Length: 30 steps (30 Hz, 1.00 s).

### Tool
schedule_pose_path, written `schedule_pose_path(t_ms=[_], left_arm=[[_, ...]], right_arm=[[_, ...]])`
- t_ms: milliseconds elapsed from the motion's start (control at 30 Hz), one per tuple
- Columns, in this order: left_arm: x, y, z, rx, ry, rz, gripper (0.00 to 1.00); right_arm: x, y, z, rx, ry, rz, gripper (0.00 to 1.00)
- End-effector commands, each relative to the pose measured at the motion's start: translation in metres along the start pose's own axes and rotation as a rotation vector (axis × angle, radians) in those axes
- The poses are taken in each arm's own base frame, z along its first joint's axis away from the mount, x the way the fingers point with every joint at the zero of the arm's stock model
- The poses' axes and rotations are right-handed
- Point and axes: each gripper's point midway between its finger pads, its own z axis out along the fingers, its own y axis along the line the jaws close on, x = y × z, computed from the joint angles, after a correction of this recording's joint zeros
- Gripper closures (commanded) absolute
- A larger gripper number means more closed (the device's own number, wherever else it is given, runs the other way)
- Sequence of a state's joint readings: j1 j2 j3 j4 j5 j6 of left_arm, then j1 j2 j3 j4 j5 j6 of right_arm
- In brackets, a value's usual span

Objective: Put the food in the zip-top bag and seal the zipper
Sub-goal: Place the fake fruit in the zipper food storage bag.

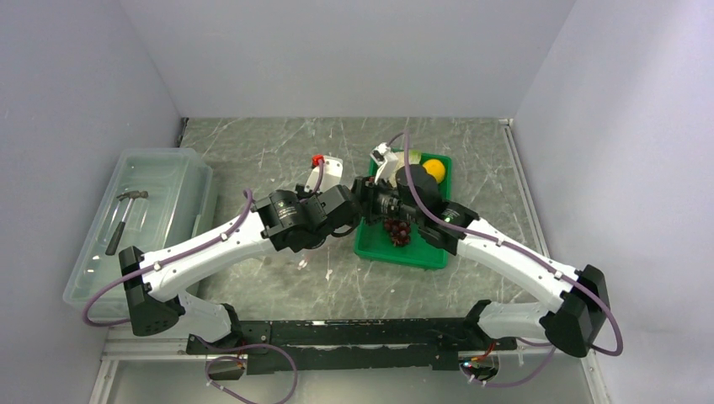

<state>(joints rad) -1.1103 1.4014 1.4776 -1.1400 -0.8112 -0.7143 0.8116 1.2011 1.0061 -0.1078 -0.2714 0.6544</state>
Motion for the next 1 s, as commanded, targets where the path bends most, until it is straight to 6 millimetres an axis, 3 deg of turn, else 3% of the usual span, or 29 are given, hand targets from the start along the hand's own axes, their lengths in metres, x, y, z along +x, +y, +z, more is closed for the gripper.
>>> schedule_pose_path(t_ms=[0,233,467,733,967], left_arm=[[-0.023,0.003,-0.013,0.034,-0.069,-0.068,1.0],[-0.03,0.009,-0.015,0.021,-0.099,-0.08,1.0],[-0.032,0.013,-0.018,0.017,-0.106,-0.087,1.0],[-0.027,0.016,-0.017,0.005,-0.102,-0.088,1.0],[-0.025,0.019,-0.016,-0.004,-0.103,-0.086,1.0]], right_arm=[[-0.003,0.007,0.008,-0.003,-0.031,-0.03,0.54],[0.013,0.019,0.019,-0.015,0.008,-0.052,0.49],[0.019,0.026,0.02,-0.021,0.013,-0.063,0.26],[0.007,0.033,0.003,-0.021,-0.026,-0.08,0.13],[-0.003,0.031,-0.018,0.017,-0.071,-0.101,0.11]])
